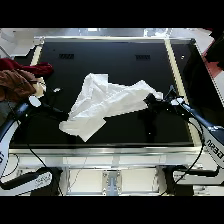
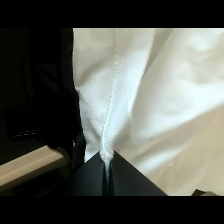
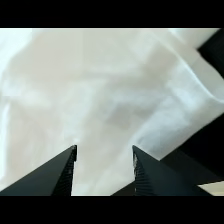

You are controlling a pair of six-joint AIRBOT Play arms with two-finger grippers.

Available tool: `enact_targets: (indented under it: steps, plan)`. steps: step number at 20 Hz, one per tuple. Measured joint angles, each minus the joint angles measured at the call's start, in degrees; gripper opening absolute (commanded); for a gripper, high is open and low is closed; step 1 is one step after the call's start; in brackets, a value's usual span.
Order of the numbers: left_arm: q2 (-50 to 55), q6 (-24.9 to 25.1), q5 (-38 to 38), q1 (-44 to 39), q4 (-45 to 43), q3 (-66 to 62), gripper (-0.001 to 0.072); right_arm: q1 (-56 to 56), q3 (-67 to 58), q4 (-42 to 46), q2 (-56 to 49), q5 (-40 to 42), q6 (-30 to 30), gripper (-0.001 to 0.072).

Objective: Fold the shirts.

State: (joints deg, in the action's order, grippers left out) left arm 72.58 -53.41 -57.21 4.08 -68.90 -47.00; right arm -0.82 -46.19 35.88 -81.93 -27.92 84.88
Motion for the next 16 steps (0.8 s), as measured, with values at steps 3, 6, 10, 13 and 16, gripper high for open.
enact_targets:
  steps: [3, 6, 10, 13, 16]
  plan:
    - [0.0, 0.0, 0.0, 0.0, 0.0, 0.0, 0.001, -0.2, -0.8, 0.5, -0.5, -1.6, 0.3, 0.0388]
    - [0.0, 0.0, 0.0, 0.0, 0.0, 0.0, 0.001, 0.2, -1.1, 2.3, 1.1, -3.4, 0.5, 0.0389]
    - [0.0, -0.2, 0.0, 0.0, 0.0, 0.0, 0.0011, 3.6, -0.9, 8.3, 5.0, -8.1, 1.5, 0.0393]
    - [0.0, -0.2, 0.0, 0.0, 0.0, 0.0, 0.001, 5.2, 1.4, 10.9, 6.3, -7.8, 4.0, 0.0432]
    - [0.0, -0.2, 0.0, 0.0, 0.3, 0.0, 0.001, 5.6, 3.7, 9.9, 5.9, -4.5, 5.5, 0.0436]
